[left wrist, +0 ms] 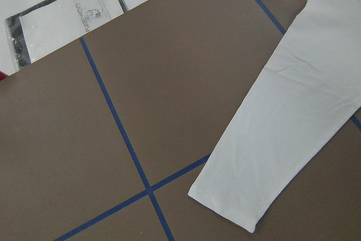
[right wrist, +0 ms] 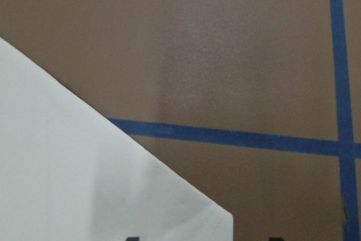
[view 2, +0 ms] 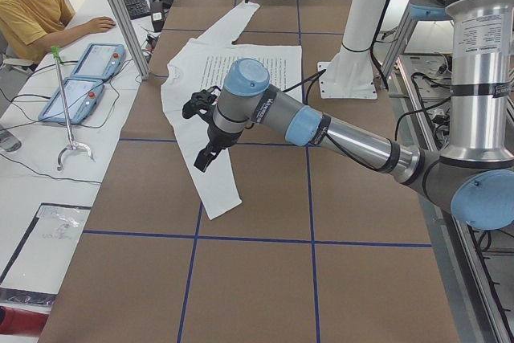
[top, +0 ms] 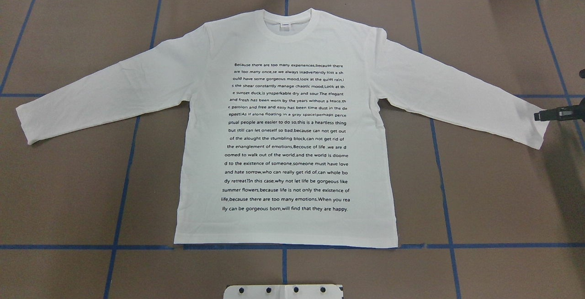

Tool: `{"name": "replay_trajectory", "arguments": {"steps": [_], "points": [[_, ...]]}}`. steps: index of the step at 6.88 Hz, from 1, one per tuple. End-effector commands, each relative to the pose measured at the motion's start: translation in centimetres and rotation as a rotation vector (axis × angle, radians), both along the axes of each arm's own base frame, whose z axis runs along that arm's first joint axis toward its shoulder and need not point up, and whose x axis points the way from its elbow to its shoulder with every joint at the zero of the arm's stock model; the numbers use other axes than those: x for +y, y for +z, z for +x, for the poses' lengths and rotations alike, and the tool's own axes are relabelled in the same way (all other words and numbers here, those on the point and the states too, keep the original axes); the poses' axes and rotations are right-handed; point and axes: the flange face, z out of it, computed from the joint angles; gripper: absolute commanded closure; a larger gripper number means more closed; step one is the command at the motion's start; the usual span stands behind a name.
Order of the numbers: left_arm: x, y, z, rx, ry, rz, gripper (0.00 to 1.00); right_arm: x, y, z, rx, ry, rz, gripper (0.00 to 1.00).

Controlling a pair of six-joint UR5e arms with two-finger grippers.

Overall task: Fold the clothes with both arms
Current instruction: 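Lower the right gripper to the cuff of the sleeve nearest it, then grasp the sleeve cuff with the right gripper and lift it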

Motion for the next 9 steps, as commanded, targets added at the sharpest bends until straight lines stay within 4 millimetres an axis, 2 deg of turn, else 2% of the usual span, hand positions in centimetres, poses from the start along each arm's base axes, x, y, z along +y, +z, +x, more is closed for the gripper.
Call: {"name": "replay_trajectory", "arguments": {"steps": [1,2,4,5,6,8,9], "points": [[0.0,0.0,0.0,0.0,0.0,0.0,0.0,0.1,0.2,-0.3,0.003,-0.007,-0.003,0.31],[0.1,0.0,-0.1,0.0,-0.001,0.0,0.0,0.1,0.1,-0.4,0.001,-0.009,-0.003,0.47],[0.0,0.0,-0.1,0.0,-0.001,0.002,0.0,0.0,-0.3,-0.6,-0.002,-0.017,0.011,1.0],[0.0,0.0,-0.1,-0.002,0.0,0.005,0.0,0.0,-0.8,-0.6,-0.009,-0.02,0.017,1.0],[0.1,0.1,-0.1,-0.003,0.003,0.006,0.0,-0.5,-2.7,-0.7,-0.03,-0.024,0.044,1.0],[0.1,0.2,-0.1,-0.003,0.003,0.005,0.0,-2.6,-8.7,2.3,-0.067,0.013,0.014,1.0],[0.2,0.2,-0.1,-0.004,0.004,0.004,0.0,-3.1,-13.5,3.2,-0.061,0.029,-0.009,1.0]]}}
